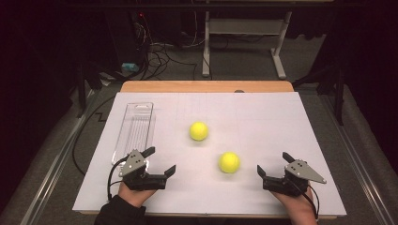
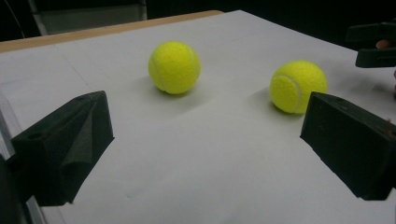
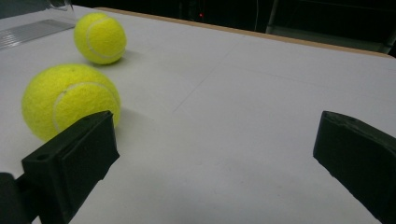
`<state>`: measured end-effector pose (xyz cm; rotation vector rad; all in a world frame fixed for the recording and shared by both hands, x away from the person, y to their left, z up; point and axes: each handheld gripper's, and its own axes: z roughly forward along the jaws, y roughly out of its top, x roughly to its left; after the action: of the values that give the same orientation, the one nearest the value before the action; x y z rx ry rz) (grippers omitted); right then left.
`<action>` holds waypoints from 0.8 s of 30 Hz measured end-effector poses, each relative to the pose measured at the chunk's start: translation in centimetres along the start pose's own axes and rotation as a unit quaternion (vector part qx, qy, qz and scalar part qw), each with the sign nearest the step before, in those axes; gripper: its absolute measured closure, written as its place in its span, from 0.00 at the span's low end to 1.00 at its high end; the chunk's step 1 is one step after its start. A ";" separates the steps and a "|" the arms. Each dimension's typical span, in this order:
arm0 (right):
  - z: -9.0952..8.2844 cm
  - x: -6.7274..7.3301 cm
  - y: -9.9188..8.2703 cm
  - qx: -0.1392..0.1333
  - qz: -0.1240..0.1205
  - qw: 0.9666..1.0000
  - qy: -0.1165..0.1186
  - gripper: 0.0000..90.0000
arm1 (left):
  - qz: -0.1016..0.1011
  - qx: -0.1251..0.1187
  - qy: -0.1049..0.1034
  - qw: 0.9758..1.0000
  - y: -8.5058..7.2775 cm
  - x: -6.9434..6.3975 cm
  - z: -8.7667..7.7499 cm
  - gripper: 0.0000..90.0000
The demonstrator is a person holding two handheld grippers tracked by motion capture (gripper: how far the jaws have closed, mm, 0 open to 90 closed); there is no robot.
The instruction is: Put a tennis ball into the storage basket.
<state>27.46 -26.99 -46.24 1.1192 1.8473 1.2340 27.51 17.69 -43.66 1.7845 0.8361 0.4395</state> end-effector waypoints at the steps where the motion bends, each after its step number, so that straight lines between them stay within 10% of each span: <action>1: 0.0 0.0 0.0 0.001 0.001 1.000 0.001 0.00 | 0.000 0.000 0.000 1.000 0.0 0.0 0.0 0.04; 24: 0.1 0.1 -0.1 0.005 -0.002 1.000 0.002 0.00 | 0.054 0.109 -0.033 0.992 -0.2 -2.3 2.5 0.03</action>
<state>27.47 -26.83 -46.43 1.1193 1.8606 1.2270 27.50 14.46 -44.53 2.0421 0.7665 0.3671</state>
